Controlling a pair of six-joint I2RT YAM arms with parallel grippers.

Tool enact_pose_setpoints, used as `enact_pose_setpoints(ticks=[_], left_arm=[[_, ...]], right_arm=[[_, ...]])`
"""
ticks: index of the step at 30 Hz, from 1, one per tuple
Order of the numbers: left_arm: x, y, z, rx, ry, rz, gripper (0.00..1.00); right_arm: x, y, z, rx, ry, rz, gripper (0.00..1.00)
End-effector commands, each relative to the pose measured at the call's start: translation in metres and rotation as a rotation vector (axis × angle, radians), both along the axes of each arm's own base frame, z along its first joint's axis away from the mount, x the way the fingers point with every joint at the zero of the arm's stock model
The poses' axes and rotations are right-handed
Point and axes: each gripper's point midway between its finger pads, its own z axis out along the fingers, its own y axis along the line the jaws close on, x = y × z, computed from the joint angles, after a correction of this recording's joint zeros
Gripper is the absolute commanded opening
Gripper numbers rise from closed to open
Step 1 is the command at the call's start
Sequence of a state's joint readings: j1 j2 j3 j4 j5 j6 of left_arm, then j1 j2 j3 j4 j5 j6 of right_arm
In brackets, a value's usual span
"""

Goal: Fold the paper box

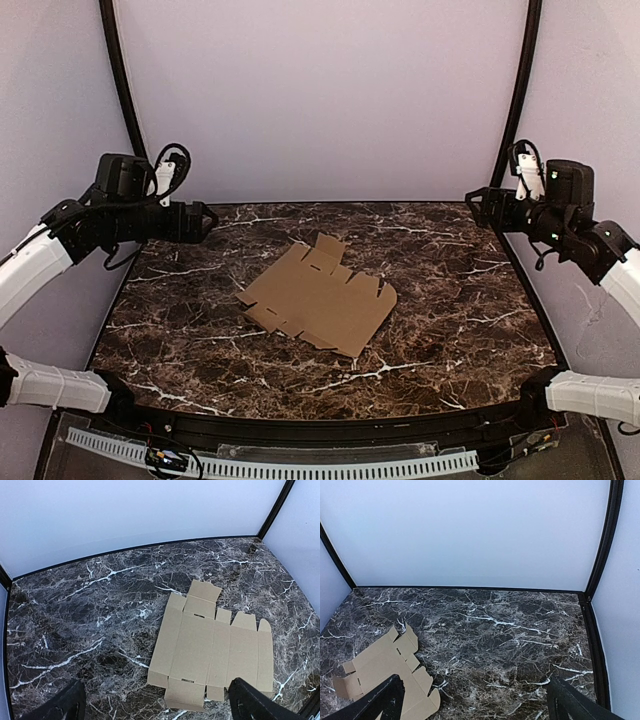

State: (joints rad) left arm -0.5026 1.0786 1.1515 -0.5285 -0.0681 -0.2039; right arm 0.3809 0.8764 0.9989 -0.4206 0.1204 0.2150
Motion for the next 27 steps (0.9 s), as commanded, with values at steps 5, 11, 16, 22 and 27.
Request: enact_pose_setpoints(ticks=[5,11,16,22,27], left_arm=[[-0.009,0.002,-0.044,-0.063,0.143,0.074,1.00],[-0.017,-0.004,-0.081,-0.163,0.272,0.126,1.00],[-0.029,-0.012,-0.113,-0.294,0.387,0.170,1.00],[-0.039,-0.034,-0.154,-0.503,0.537,0.197,0.97],[-0.044,-0.046,-0.181,-0.627,0.653,0.242,0.89]], right_arm=[[-0.005,0.020,-0.010,-0.026,0.022,0.123,0.98],[-0.005,0.037,-0.013,0.001,0.026,0.215,0.99],[-0.002,0.053,-0.022,0.049,0.048,0.276,0.99],[0.004,0.075,-0.034,0.084,0.091,0.322,0.99],[0.006,0.094,-0.041,0.075,0.097,0.335,0.99]])
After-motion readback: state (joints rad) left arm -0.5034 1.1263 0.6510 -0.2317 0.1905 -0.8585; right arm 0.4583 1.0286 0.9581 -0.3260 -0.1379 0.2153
